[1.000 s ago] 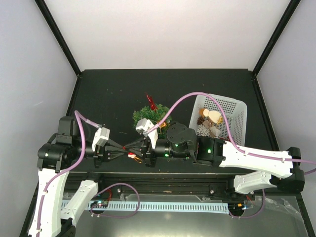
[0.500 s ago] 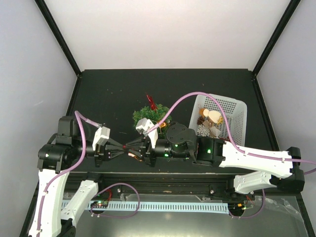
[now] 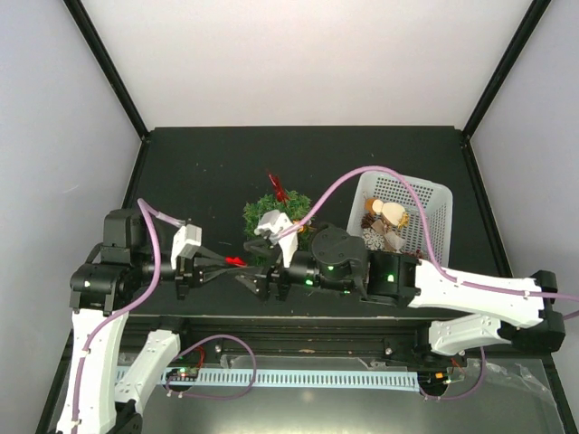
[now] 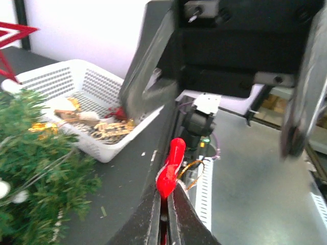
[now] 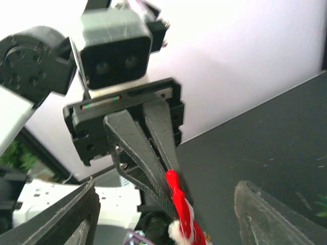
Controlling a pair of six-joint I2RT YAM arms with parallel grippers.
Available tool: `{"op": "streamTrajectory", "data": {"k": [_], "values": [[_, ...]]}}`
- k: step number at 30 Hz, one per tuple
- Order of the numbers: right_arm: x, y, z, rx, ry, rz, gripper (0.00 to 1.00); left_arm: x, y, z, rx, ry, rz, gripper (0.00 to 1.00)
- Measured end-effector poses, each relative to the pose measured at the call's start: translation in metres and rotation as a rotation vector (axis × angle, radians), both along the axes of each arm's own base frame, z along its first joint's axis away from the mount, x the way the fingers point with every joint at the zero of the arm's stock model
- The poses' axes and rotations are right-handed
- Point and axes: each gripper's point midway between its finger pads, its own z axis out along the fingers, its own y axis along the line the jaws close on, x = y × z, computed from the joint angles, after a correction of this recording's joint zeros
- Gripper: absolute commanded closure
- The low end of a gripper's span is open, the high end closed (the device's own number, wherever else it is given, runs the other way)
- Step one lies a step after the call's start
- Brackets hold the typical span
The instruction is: Decorate the small christmas tree
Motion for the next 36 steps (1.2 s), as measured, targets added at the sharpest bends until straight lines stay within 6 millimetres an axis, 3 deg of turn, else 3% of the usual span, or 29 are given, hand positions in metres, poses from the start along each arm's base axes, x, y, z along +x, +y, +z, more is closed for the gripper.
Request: {"op": "streamTrajectory", "data": {"k": [4,9,12,15,20,23,36], "values": [[0.017,-0.026,0.02,0.033,-0.042,-0.121,0.23,0.018,0.004,-0.004,0.046,0.009,0.081,0.98],[0.039,-0.086,0.066,0.142,-0.097,-0.313,0.22,0.058,0.015,-0.013,0.138,0.018,0.238,0.98],[0.05,-0.113,0.076,0.173,-0.103,-0.403,0.22,0.08,0.024,-0.014,0.186,-0.007,0.337,0.98],[0.059,-0.129,0.062,0.146,-0.103,-0.47,0.22,0.099,0.032,-0.008,0.196,-0.063,0.425,0.98],[0.068,-0.133,0.017,0.033,-0.094,-0.521,0.22,0.126,0.037,0.004,0.158,-0.133,0.507,0.98],[0.071,-0.136,0.005,0.004,-0.09,-0.536,0.22,0.142,0.036,0.012,0.131,-0.17,0.521,0.98],[0.085,-0.166,0.008,0.042,-0.083,-0.622,0.21,0.171,0.014,0.008,0.184,-0.363,0.511,0.99]]}}
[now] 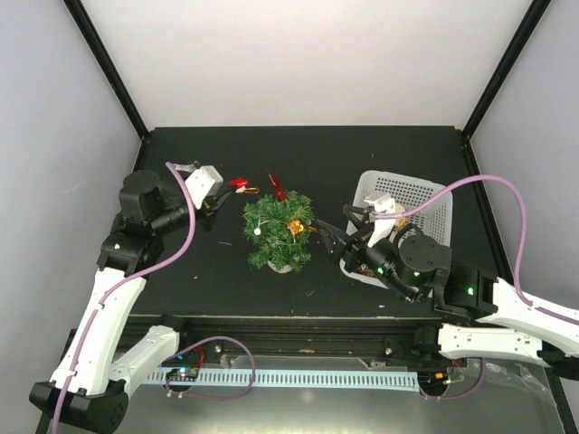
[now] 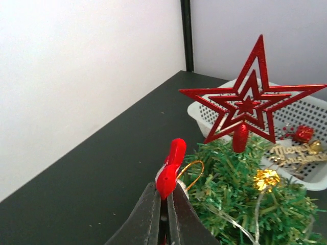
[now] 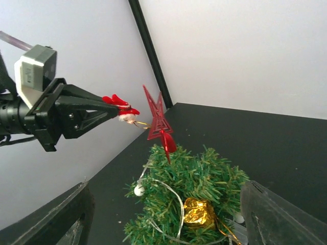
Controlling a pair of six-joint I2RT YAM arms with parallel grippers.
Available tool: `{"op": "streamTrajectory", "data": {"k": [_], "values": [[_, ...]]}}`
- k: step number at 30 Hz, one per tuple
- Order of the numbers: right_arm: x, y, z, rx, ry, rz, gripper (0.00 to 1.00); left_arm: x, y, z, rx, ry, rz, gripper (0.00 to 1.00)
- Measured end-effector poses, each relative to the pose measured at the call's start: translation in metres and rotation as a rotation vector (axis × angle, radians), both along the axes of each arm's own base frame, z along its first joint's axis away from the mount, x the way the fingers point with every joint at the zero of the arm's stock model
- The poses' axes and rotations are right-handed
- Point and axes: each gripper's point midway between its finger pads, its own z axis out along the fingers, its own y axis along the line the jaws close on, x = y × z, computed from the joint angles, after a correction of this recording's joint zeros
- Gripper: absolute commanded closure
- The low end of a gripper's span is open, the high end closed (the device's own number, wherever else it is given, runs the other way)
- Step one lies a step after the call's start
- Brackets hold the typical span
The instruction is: Decorate the small christmas tree
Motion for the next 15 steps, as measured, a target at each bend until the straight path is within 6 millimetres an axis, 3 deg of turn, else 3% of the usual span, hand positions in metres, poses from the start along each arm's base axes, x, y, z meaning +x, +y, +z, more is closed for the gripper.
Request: {"op": "streamTrajectory", "data": {"k": [8,15], "values": [[0.011,-0.006,-0.01,-0.011,0.015,-0.033,0.21,0.018,0.009,0.003,0.078,-0.098,0.086,0.98],[0.014,-0.006,-0.011,-0.004,0.028,-0.036,0.21,0.017,0.002,-0.007,0.113,-0.109,0.056,0.98]]}}
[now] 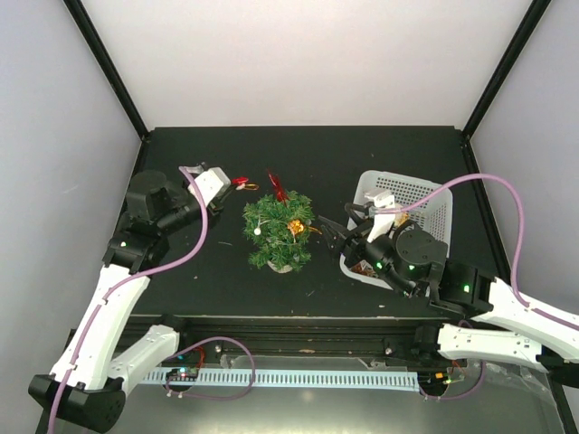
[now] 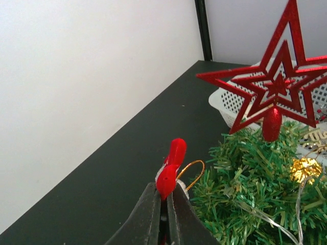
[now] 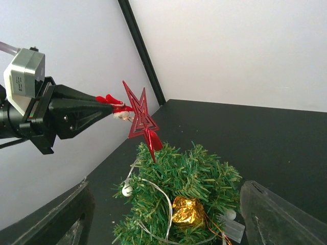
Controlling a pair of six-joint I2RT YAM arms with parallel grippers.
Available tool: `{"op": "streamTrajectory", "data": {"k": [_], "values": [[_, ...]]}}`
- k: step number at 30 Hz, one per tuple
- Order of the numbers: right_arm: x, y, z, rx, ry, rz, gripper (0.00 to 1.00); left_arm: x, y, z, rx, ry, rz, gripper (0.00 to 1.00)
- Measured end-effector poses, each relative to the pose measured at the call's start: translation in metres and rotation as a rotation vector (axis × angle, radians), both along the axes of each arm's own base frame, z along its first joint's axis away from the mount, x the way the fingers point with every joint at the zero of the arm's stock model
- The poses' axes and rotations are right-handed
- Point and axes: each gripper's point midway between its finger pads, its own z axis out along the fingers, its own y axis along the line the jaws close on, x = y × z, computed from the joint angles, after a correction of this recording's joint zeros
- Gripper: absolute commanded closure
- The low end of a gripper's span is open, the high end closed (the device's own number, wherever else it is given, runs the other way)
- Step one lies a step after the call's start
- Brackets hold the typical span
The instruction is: Decorate the small christmas tree
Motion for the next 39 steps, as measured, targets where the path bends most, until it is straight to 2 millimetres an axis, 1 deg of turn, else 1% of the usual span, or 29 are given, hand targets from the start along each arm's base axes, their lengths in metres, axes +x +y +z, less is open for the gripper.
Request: {"op": "streamTrajectory", "data": {"k": [6,10,16,24,32,39], "values": [[0.002,0.003,-0.004,-0.006,0.011,0.003,0.21,-0.002,-0.006,-0.019,0.027,0.028,-0.026,0.98],[0.003,0.004,-0.005,-0.006,0.016,0.007,0.21,-0.004,-0.008,-0.023,0.035,0.031,-0.038,0.99],[0.006,0.004,-0.006,-0.004,0.025,0.005,0.21,-0.005,-0.01,-0.023,0.033,0.031,-0.049,0.98],[0.005,0.009,-0.01,-0.006,0.039,0.023,0.21,-0.004,-0.008,-0.023,0.037,0.031,-0.034,0.98],[0.005,0.01,-0.012,-0.009,0.044,0.025,0.21,-0.005,-0.007,-0.007,0.024,0.009,-0.029,0.98],[0.005,0.011,-0.013,-0.008,0.047,0.031,0.21,-0.011,-0.012,-0.006,0.009,0.022,-0.064,0.99]]}}
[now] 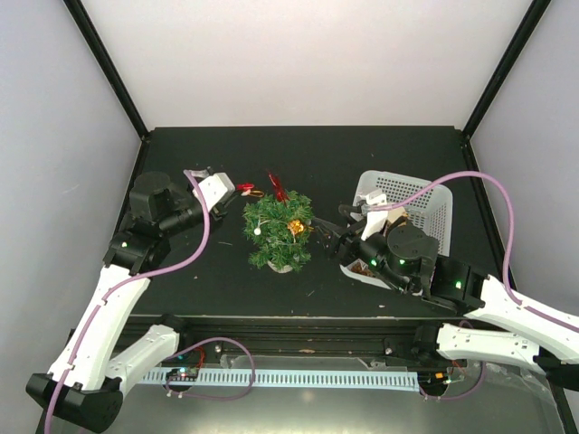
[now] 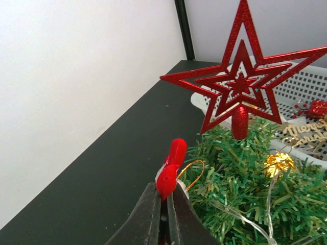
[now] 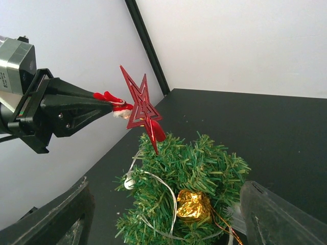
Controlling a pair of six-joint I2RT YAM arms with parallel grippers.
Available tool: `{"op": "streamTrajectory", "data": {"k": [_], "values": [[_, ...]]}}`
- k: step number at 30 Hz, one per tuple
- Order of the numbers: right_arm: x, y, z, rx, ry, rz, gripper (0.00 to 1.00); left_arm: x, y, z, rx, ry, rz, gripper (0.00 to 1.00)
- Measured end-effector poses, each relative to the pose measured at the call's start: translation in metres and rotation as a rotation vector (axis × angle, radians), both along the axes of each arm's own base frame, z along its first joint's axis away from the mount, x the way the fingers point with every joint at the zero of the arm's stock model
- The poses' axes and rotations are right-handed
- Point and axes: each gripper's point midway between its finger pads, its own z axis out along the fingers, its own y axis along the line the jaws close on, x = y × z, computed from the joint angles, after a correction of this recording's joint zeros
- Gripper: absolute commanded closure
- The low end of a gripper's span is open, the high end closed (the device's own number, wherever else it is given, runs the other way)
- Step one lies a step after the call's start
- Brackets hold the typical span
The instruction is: Decorate the small christmas tree
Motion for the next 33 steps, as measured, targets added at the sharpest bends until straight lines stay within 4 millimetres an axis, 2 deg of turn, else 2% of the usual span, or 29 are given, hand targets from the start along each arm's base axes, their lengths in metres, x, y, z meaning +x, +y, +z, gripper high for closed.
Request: {"op": "streamTrajectory", "data": {"k": [12,25,33], "values": [[0.003,0.004,-0.008,-0.014,0.018,0.002,0.21,-0.01,-0.003,0.0,-0.01,0.004,-0.036,0.99],[0.003,0.007,-0.01,-0.007,0.032,0.014,0.21,-0.006,-0.001,-0.016,0.023,0.015,-0.01,0.98],[0.007,0.007,-0.017,-0.016,0.043,0.008,0.21,-0.004,-0.001,-0.033,0.044,0.042,-0.001,0.98]]}}
